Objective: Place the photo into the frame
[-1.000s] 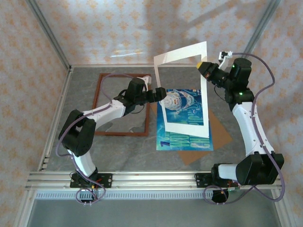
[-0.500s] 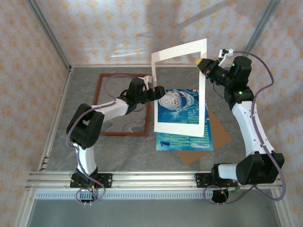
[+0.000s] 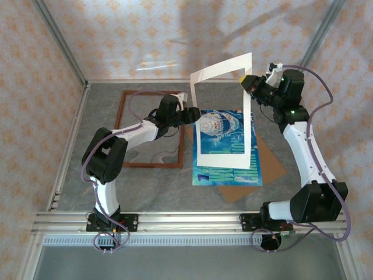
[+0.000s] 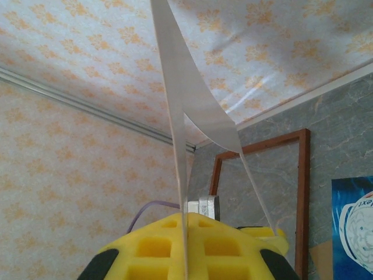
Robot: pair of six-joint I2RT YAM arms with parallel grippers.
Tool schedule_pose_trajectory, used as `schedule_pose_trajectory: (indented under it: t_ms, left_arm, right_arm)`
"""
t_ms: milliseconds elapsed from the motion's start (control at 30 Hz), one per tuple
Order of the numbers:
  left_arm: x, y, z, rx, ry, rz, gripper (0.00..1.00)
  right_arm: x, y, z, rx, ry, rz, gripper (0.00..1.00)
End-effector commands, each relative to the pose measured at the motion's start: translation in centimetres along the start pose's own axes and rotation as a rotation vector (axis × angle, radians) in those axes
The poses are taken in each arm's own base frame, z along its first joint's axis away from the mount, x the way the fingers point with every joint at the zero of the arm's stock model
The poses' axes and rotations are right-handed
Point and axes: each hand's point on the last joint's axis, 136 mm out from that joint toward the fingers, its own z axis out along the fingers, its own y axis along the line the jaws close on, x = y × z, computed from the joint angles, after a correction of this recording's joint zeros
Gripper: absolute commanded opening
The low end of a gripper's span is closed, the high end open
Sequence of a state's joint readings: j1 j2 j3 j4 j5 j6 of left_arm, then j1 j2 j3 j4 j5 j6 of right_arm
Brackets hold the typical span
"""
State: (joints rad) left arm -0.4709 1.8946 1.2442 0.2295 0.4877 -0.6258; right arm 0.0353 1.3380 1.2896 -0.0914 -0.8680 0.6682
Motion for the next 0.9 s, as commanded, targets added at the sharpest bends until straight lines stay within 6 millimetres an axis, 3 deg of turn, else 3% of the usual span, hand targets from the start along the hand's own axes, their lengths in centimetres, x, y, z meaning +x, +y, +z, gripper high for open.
schedule_pose_trajectory:
  t_ms: [0,300,500,567,867]
  left_arm:
    - [-1.5,-0.8,-1.0,-0.023,-0.036,0.048,0.48]
    - [-0.5,0.2,-0.2,-0.16,0.033,0.118,0.52]
    - [-0.1,1.2,-0.8,-0.304,0.048,0.188,0.47]
    - [0.7,2.2,-0.1,-0.345,0.074,0.208,0.45]
    - [1.2,2.7,-0.2,-0.398,0.099,0.242,0.32]
  right_arm:
    - [-0.3,0.7,0.2,-0.011,-0.01,-0.028,0.0]
    - [0.5,0.9,1.1,0.035,0.015,-0.034,0.0]
    - [1.1,0.1,1.8,0.11,0.03,-0.032,0.0]
    - [1.2,0.0,1.9,0.119,0.031,-0.026,0.0]
    - [1.3,-1.2,1.9,0.179,0.027,-0.024,0.0]
